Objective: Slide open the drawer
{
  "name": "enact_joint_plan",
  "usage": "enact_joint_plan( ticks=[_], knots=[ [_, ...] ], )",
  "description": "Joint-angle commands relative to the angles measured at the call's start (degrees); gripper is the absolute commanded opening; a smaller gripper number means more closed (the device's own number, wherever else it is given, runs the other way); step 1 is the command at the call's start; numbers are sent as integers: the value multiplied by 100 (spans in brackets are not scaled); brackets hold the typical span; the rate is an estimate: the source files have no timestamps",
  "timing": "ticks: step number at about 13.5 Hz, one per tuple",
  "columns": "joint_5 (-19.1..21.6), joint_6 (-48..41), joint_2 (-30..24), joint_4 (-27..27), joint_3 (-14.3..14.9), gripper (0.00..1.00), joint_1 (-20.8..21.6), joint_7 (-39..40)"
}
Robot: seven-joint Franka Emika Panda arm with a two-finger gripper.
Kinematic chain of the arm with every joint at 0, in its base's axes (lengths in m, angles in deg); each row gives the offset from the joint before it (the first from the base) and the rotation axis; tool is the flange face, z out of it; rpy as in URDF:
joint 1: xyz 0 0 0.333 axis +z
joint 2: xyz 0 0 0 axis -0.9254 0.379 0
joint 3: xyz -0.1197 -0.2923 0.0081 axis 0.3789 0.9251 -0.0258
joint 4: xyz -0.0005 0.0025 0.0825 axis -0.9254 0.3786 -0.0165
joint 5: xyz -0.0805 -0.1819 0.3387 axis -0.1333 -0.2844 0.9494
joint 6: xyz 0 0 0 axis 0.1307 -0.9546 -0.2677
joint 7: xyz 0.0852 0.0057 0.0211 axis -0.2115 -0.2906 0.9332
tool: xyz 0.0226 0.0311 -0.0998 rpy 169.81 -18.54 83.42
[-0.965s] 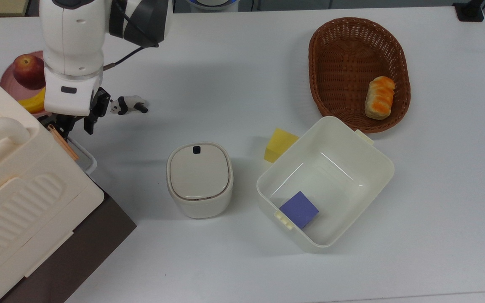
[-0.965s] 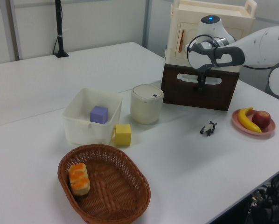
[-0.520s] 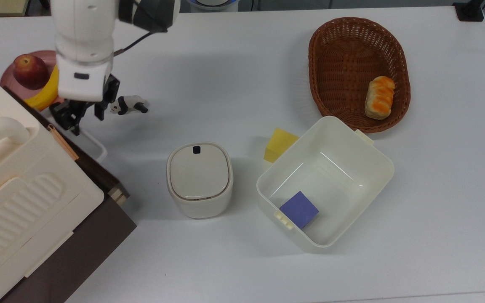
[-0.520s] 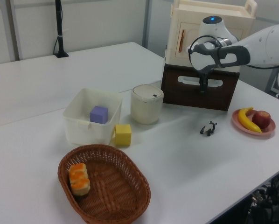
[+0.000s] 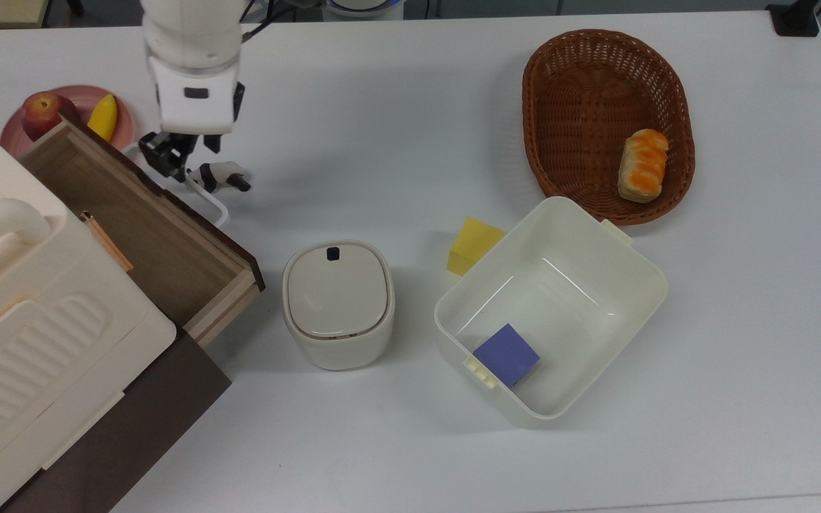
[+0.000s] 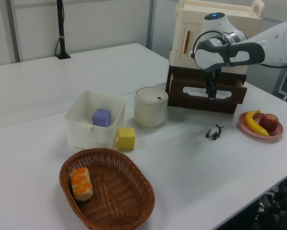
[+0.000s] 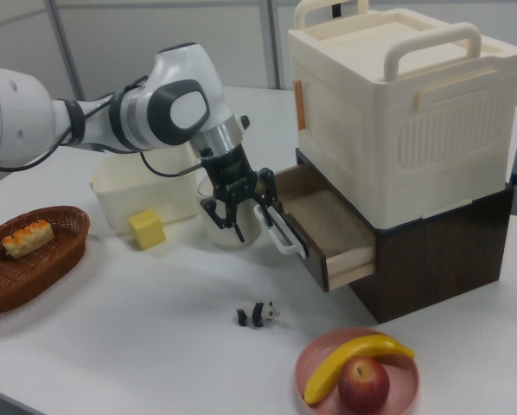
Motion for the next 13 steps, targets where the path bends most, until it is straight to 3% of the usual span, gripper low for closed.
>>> enact_joint_plan(
  ticks=[1, 5, 7, 11, 13],
  knots=[
    [29, -232, -397, 366, 25, 61, 204, 35],
    [459, -530, -634, 120, 25, 61, 204, -18],
    [942, -1022, -749, -152, 25, 66, 352, -927],
    [1329, -1664, -749, -399, 34, 69, 651, -3624],
    [1584, -1997, -732, -600, 34, 74, 643, -4523]
  ],
)
